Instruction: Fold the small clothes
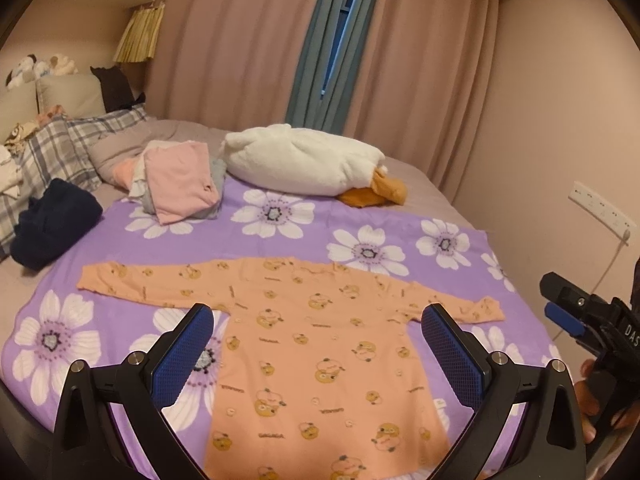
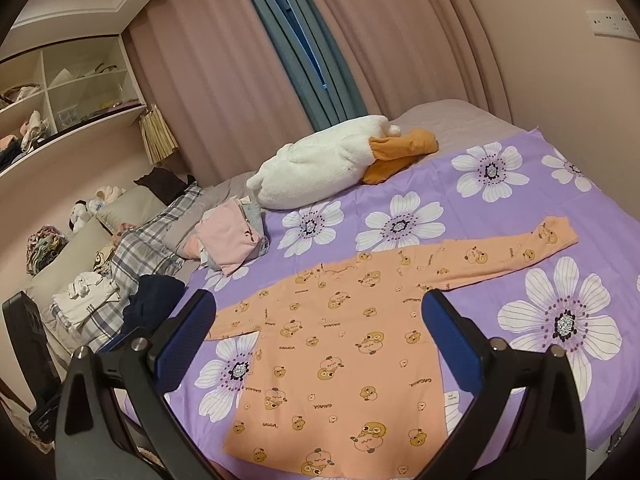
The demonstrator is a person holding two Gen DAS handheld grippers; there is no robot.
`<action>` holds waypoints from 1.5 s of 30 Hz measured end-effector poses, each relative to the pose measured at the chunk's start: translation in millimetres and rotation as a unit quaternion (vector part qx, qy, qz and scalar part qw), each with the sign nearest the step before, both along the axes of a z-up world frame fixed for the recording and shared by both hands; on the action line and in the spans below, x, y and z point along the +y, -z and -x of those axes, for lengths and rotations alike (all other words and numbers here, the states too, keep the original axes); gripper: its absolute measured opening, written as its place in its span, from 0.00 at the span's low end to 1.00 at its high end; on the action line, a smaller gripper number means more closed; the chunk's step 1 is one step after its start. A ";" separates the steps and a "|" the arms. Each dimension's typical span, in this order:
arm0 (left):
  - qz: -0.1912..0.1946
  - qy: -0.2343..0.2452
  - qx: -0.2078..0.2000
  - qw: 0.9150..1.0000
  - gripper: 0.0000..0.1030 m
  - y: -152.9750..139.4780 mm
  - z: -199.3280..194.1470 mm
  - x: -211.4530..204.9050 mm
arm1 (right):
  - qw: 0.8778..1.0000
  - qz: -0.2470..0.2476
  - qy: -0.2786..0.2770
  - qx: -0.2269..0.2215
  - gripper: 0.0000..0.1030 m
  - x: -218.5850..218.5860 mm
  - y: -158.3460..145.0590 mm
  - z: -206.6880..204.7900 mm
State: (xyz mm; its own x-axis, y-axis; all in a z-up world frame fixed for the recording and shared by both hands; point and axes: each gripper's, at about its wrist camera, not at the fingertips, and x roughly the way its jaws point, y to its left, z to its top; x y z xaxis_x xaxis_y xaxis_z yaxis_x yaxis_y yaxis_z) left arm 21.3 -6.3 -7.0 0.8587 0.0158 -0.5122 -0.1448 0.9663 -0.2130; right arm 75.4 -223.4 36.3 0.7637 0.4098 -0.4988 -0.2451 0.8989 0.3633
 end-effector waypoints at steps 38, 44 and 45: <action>0.011 -0.032 -0.026 0.999 1.00 2.5 4.3 9.8 | 1.000 -0.018 -0.003 -0.010 1.00 3.6 2.5 0.8; 0.019 -0.035 -0.022 0.999 1.00 3.5 2.6 9.7 | 1.000 -0.008 0.003 -0.013 1.00 8.0 2.9 1.8; 0.020 -0.034 -0.019 0.999 1.00 3.7 0.9 9.5 | 1.000 -0.004 0.005 -0.019 1.00 8.7 1.9 2.8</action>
